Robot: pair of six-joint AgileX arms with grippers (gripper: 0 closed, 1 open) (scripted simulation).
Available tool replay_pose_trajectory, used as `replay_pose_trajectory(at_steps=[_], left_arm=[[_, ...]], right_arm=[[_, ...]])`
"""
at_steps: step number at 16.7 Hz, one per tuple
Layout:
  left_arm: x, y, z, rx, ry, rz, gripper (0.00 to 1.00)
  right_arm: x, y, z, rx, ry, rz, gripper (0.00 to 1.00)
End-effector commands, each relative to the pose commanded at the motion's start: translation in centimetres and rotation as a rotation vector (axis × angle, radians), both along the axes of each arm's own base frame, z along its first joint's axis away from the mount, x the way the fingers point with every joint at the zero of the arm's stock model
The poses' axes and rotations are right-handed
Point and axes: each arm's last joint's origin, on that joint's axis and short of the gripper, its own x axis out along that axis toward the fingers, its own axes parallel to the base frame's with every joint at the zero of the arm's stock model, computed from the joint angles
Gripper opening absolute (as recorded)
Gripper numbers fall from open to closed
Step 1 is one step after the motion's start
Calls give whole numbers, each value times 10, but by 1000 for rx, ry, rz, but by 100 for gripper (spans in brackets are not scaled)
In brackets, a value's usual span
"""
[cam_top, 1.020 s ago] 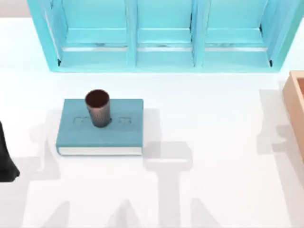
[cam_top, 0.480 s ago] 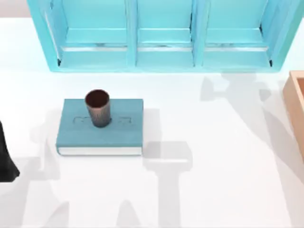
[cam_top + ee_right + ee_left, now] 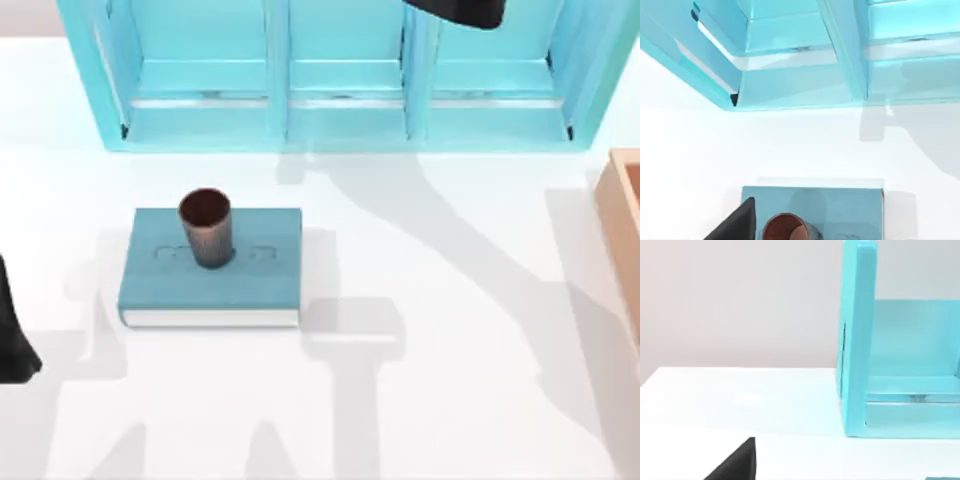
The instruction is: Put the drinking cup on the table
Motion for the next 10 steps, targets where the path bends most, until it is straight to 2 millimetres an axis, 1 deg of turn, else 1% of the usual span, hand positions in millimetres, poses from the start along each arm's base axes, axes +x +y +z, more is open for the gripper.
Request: replay_pose_trajectory(at_steps=[3,5,7,9,10], left_arm=[[0,0,0,0,0,0,100],[0,0,0,0,0,0,100],[0,0,0,0,0,0,100],[0,0,0,0,0,0,100],[0,0,0,0,0,0,100]], right_arm=[[6,56,-41,-83,99,-12,100],[5,86,-73,-145,154,-20,100],[1,108,-102,-205,196,-26,100],[-3,122,-125,-254,226,-31,100],[-5,127,-133,-272,236,-33,100]])
